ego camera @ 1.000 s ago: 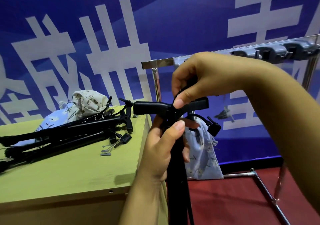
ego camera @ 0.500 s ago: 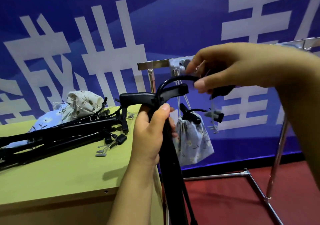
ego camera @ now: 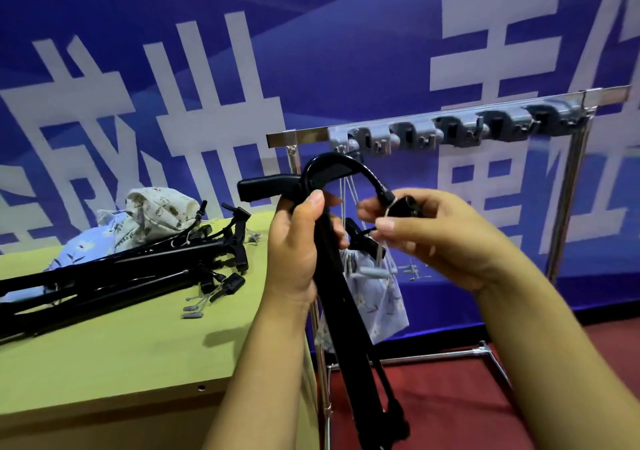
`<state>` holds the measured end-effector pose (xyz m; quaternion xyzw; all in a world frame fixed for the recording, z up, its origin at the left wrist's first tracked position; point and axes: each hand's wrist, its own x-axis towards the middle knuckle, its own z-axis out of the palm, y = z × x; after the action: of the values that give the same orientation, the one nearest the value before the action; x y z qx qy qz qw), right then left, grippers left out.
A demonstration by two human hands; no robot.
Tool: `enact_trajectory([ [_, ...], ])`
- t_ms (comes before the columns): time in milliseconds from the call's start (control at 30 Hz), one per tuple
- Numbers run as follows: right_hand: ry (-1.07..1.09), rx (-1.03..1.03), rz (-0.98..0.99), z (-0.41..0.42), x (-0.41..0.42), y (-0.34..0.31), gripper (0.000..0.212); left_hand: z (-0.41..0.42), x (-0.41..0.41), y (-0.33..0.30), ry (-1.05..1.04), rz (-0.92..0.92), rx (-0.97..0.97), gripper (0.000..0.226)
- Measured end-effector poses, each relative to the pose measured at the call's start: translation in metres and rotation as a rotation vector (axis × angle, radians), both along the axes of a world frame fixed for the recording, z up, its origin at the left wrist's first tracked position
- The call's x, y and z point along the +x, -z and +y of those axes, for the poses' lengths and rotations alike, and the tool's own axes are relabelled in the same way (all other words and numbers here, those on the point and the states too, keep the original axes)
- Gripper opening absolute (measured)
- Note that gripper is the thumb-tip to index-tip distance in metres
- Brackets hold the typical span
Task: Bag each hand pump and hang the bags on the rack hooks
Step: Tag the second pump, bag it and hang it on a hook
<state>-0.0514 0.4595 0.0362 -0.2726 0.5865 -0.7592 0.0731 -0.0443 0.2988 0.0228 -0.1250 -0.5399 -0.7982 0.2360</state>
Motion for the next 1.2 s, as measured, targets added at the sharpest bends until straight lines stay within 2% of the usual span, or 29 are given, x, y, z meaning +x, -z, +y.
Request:
enact_trajectory([
  [100, -0.041, -0.099, -0.078, -0.012, -0.003, 0.018, 0.018, 0.001, -0.002, 0.003, -0.022, -0.020, -0.021, 0.040],
  [200, -0.007, -0.229, -0.174, -0.024, -0.008, 0.032, 0.049, 0.006, -0.003, 0.004, -0.049, -0.023, -0.025, 0.028],
  [267, -0.025, -0.298, -0.215, -0.031, -0.007, 0.038, 0.055, 0.010, -0.002, 0.004, -0.081, -0.026, 0.002, 0.021],
  [367, -0.026, -0.384, -0.251, -0.039, -0.003, 0.039, 0.040, 0.009, -0.005, 0.007, -0.079, -0.055, 0.046, 0.019],
  [467, 0.024, -0.388, -0.195, -0.047, -0.001, 0.040, 0.023, 0.008, -0.005, 0.007, 0.017, -0.087, 0.102, 0.020],
  [533, 0.045, -0.368, -0.128, -0.052, -0.004, 0.042, 0.029, 0.009, -0.005, 0.006, 0.081, -0.101, 0.144, 0.021],
  [600, -0.013, -0.385, -0.133, -0.056, -0.006, 0.044, 0.042, 0.010, -0.002, 0.006, 0.157, -0.102, 0.152, 0.036],
  [667, -0.123, -0.406, -0.188, -0.057, -0.007, 0.047, 0.041, 0.009, -0.002, 0.007, 0.117, -0.100, 0.067, 0.054],
  [767, -0.236, -0.418, -0.156, -0.054, -0.005, 0.050, 0.033, 0.010, 0.000, 0.009, -0.061, -0.046, -0.132, 0.054],
  [900, -0.243, -0.361, -0.035, -0.051, 0.001, 0.050, 0.032, 0.003, -0.004, 0.015, -0.187, -0.097, -0.447, 0.071],
  [967, -0.182, -0.300, 0.018, -0.048, 0.001, 0.050, 0.032, -0.001, -0.004, 0.018, -0.166, -0.116, -0.513, 0.072],
  [1067, -0.010, -0.218, 0.083, -0.047, 0.000, 0.051, 0.034, -0.002, 0.003, 0.017, -0.144, -0.142, -0.573, 0.061],
  [1100, 0.053, -0.208, 0.092, -0.048, 0.002, 0.049, 0.032, -0.002, 0.005, 0.016, -0.112, -0.151, -0.605, 0.065],
  [1167, 0.202, -0.217, 0.084, -0.051, 0.007, 0.046, 0.023, -0.007, 0.007, 0.014, -0.098, -0.182, -0.681, 0.088],
  [1200, 0.289, -0.219, 0.080, -0.051, 0.008, 0.044, 0.020, -0.011, 0.008, 0.012, -0.117, -0.211, -0.665, 0.092],
])
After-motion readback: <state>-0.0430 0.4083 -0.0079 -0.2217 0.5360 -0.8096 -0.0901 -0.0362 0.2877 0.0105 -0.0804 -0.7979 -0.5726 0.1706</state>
